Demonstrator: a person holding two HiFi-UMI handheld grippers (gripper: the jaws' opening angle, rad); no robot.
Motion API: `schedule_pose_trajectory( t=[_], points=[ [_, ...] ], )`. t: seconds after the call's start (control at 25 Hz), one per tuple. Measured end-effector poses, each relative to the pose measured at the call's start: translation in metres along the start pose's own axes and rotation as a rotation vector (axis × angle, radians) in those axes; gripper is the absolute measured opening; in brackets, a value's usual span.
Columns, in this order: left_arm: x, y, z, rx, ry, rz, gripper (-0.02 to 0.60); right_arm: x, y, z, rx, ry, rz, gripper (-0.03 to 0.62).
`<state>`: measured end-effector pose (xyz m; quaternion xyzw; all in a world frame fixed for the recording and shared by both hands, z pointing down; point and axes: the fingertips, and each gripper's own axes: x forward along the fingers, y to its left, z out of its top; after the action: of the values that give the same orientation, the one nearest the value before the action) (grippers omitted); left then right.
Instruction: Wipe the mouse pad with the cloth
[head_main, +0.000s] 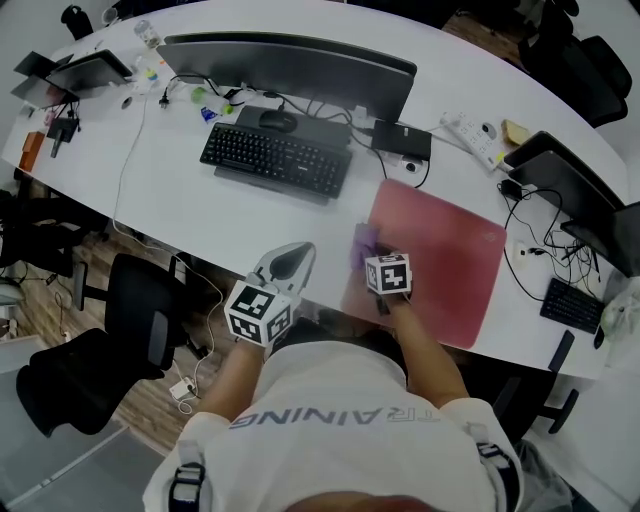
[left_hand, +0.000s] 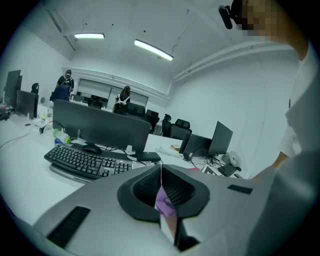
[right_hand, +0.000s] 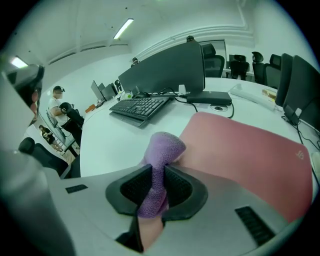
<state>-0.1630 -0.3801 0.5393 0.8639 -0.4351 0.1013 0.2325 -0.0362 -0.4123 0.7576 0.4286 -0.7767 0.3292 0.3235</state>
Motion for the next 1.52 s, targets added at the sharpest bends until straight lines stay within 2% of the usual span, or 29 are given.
schedule_pose_trajectory(
  t=[0.2,0.56,0.92,1.32,1.52],
  points=[
    [0.019,-0.033,0.006,0.032,0.000,-0.013,0.032,-0.007,-0.022,-0.005,-0.016,0.015,-0.014,0.089],
    [0.040,-0.094,-0.003,0.039,0.014,0.008,0.032,-0.049,-0.090,-0.039,-0.016,0.010,-0.053,0.089],
    [0.060,-0.172,-0.009,0.042,-0.006,-0.006,0.032,-0.104,-0.171,-0.079,0.054,-0.012,-0.108,0.089],
    [0.093,-0.242,-0.021,0.034,-0.035,-0.081,0.032,-0.181,-0.273,-0.129,0.128,-0.027,-0.271,0.089],
    [0.103,-0.256,-0.027,0.028,-0.039,-0.105,0.032,-0.212,-0.315,-0.155,0.190,-0.023,-0.345,0.089]
  ],
)
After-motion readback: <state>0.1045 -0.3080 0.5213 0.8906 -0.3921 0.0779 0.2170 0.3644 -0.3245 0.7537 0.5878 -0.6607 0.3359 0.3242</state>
